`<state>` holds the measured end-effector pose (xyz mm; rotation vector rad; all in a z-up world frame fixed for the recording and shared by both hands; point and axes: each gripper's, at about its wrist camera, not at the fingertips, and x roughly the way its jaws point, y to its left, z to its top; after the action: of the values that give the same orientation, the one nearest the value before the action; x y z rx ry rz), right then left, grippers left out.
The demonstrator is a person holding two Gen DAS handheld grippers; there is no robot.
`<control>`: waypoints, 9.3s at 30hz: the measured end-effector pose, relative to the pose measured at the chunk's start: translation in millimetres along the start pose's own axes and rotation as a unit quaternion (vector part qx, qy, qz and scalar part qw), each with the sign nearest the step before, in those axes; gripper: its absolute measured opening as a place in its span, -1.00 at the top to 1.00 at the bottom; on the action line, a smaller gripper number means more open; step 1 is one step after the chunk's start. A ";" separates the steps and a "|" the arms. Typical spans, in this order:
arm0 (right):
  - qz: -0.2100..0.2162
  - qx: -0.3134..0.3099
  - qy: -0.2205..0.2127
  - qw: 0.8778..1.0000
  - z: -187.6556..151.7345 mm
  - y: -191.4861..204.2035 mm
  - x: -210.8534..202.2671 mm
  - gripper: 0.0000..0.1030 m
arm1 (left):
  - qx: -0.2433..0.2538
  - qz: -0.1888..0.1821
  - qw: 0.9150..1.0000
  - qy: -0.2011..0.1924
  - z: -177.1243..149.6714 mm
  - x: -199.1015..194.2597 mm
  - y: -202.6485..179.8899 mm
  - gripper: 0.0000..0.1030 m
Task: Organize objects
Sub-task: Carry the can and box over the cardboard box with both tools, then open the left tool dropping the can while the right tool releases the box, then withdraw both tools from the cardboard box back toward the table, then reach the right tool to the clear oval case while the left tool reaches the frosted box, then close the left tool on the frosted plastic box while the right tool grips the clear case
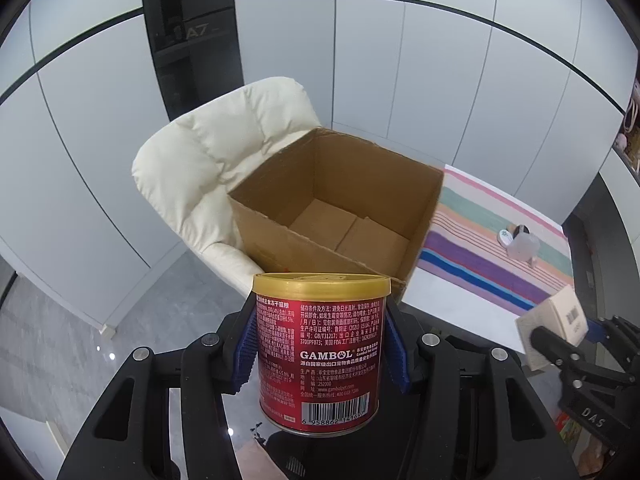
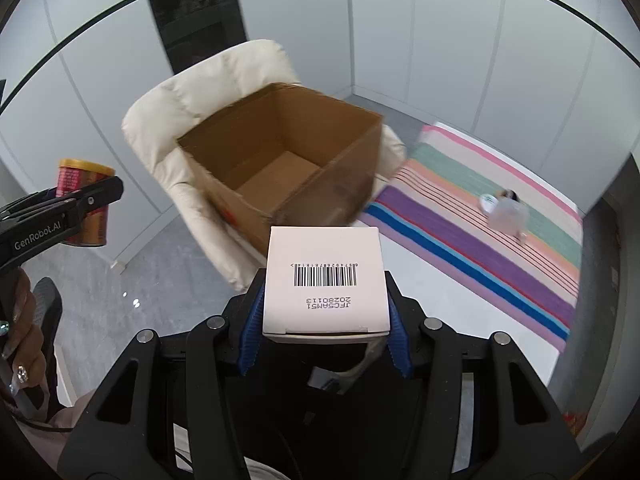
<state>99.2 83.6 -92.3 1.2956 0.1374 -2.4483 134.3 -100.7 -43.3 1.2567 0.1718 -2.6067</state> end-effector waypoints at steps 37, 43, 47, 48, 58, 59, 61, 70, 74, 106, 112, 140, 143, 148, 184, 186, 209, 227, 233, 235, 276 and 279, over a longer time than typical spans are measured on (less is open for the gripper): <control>0.003 -0.039 0.010 0.999 138.7 14.7 172.1 -0.06 | -0.007 0.010 1.000 -0.008 142.1 167.4 -4.5 -0.06; 0.004 -0.027 -0.003 1.000 159.6 12.2 197.8 -0.68 | -0.001 0.005 1.000 -0.001 147.8 188.4 4.7 -0.67; -0.009 -0.017 -0.033 0.999 161.8 11.1 193.7 -1.00 | 0.006 -0.007 1.000 -0.006 146.7 186.5 7.3 -1.00; -0.011 -0.016 -0.032 0.999 162.3 12.0 193.8 -1.00 | 0.007 -0.010 1.000 -0.006 146.3 185.5 6.8 -1.00; -0.004 0.011 -0.013 1.000 159.1 3.6 196.8 -1.00 | -0.021 -0.022 0.999 0.014 148.1 186.8 14.8 -1.00; -0.003 0.013 -0.012 1.000 158.2 3.1 196.3 -1.00 | -0.022 -0.023 0.999 0.014 147.8 187.2 14.8 -1.00; 0.000 0.015 -0.009 1.000 157.8 2.1 196.7 -1.00 | -0.017 -0.017 1.000 0.011 146.8 186.4 13.5 -1.00; 0.002 0.017 -0.006 1.000 154.6 0.3 188.7 -1.00 | 0.000 -0.007 1.000 0.018 144.0 186.1 11.7 -1.00; 0.001 0.018 -0.004 1.000 153.5 0.0 181.2 -1.00 | 0.003 0.003 1.000 0.024 135.2 176.3 20.2 -1.00; -0.011 0.007 -0.005 1.000 40.2 20.7 56.0 -1.00 | 0.009 -0.026 0.999 0.030 7.2 58.8 24.8 -1.00; 0.009 0.019 0.002 1.000 18.7 16.3 39.6 -1.00 | -0.009 -0.050 0.998 0.038 -13.3 48.8 24.8 -1.00; -0.001 0.067 0.005 0.998 -0.7 -15.1 34.3 -1.00 | 0.008 -0.066 0.996 0.054 -9.2 73.5 -0.3 -1.00; -0.008 0.081 0.002 0.997 -4.7 -26.7 29.9 -1.00 | 0.019 -0.075 0.995 0.060 -8.1 77.0 -13.1 -1.00; -0.028 0.107 0.000 0.994 -13.0 -48.9 21.8 -1.00 | 0.042 -0.097 0.992 0.068 -7.2 81.4 -40.0 -1.00; -0.160 0.223 -0.008 0.962 -76.9 -190.0 -24.9 -1.00 | 0.172 -0.165 0.966 0.102 -19.3 97.2 -184.1 -1.00; -0.166 0.224 -0.011 0.960 -77.0 -201.6 -21.2 -1.00 | 0.174 -0.169 0.965 0.101 -16.4 100.6 -192.5 -1.00; -0.148 0.339 0.006 0.929 -59.2 -414.6 136.5 -0.98 | 0.213 -0.168 0.955 0.118 31.8 227.8 -378.6 -1.00; -0.133 0.193 0.035 0.971 16.6 -431.8 278.4 -0.84 | 0.186 -0.152 0.967 0.083 41.7 326.4 -424.5 -1.00; -0.143 0.217 0.035 0.965 3.2 -442.2 288.9 -0.84 | 0.168 -0.148 0.969 0.109 38.0 347.6 -412.9 -1.00; -0.152 0.229 0.046 0.960 -5.1 -453.0 299.2 -0.72 | 0.166 -0.152 0.967 0.116 35.9 352.2 -411.5 -1.00; -0.143 0.219 0.035 0.965 -36.6 -454.9 274.6 0.22 | 0.242 -0.217 0.943 0.076 41.0 400.6 -477.4 0.45; -0.143 0.221 0.038 0.964 -34.1 -454.8 275.1 0.22 | 0.233 -0.223 0.943 0.077 47.3 396.9 -474.2 0.46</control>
<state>-179.7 439.3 -374.1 1.6533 -0.2329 -2.7814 -266.1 280.8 -323.9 1.7573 -0.1686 -3.0494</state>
